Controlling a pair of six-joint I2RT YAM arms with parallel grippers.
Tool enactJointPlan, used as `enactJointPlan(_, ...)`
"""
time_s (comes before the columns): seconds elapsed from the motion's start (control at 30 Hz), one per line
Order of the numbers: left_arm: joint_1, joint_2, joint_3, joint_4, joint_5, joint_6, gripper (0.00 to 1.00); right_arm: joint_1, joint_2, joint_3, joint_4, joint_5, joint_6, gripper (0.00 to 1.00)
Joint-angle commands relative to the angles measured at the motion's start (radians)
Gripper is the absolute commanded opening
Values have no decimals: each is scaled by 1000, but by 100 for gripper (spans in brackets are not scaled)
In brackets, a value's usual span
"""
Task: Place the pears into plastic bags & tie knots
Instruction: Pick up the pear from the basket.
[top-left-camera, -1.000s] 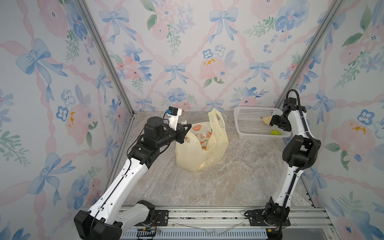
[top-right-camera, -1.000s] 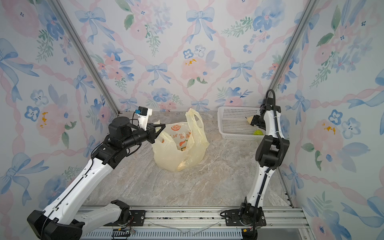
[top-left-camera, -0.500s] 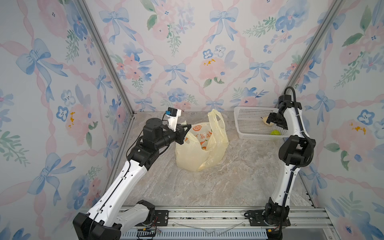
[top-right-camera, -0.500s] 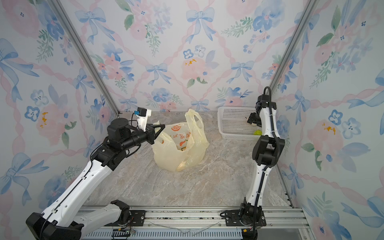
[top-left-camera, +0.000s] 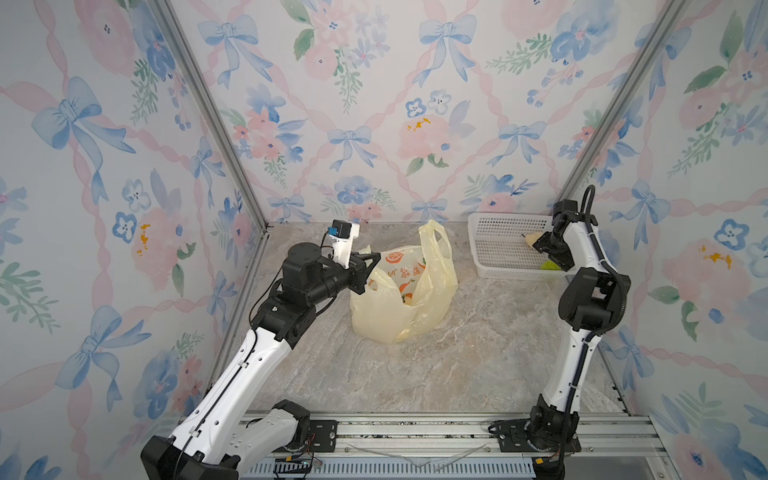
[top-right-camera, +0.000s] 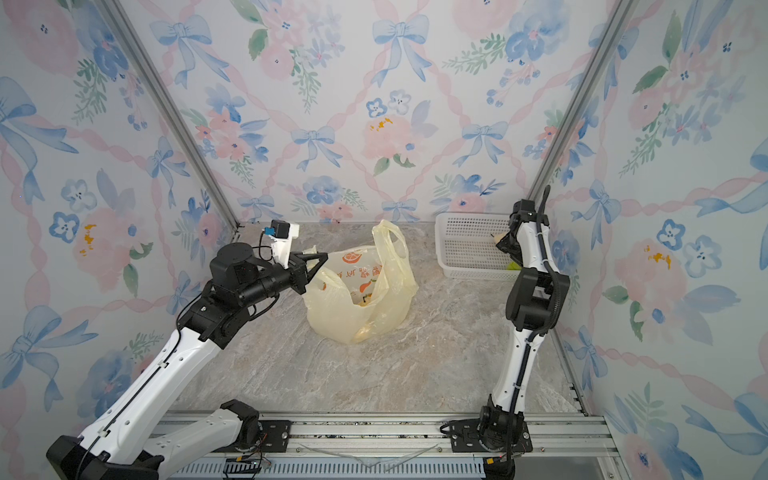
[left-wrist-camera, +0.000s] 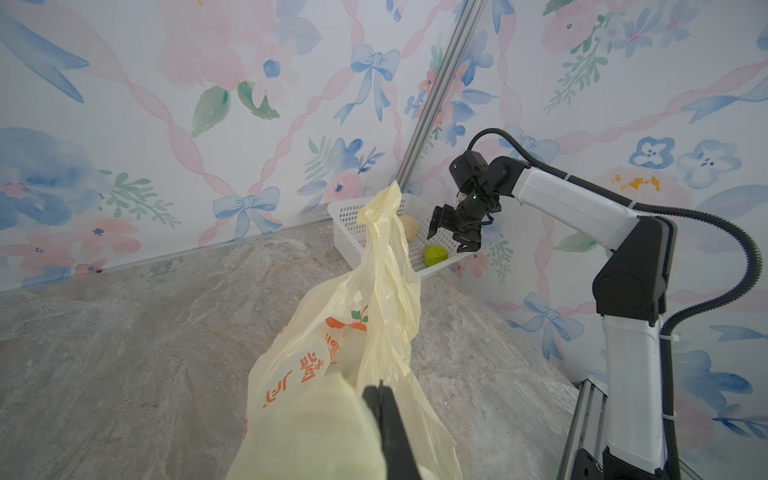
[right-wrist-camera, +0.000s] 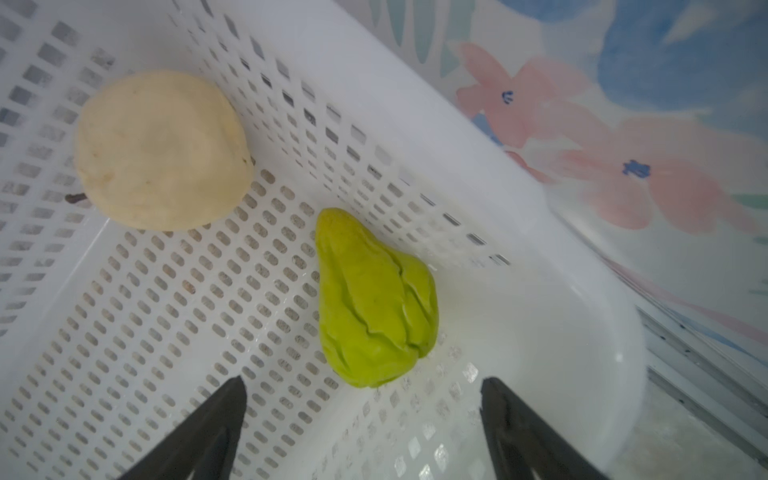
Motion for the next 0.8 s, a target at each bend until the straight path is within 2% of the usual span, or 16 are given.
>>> enactJointPlan(0.0,4,-18,-16,24,-6,-14,0,12,60,61,-49,-23,22,89)
enactJointPlan(0.13,5,-22,-19,28,-7,-19,0,27,90,92,-92,-40,53,87)
enactJointPlan(0.37,4,-30,-23,29,-5,-23,0,35,66,-25,-4,-108,149,85)
enactJointPlan(0.63,4,-41,-34,30,-17,-23,0,34,112,-1,4,-70,214,80)
enactJointPlan(0.77,5,-45,-39,29,-19,-23,0,38,134,50,-28,3,208,78)
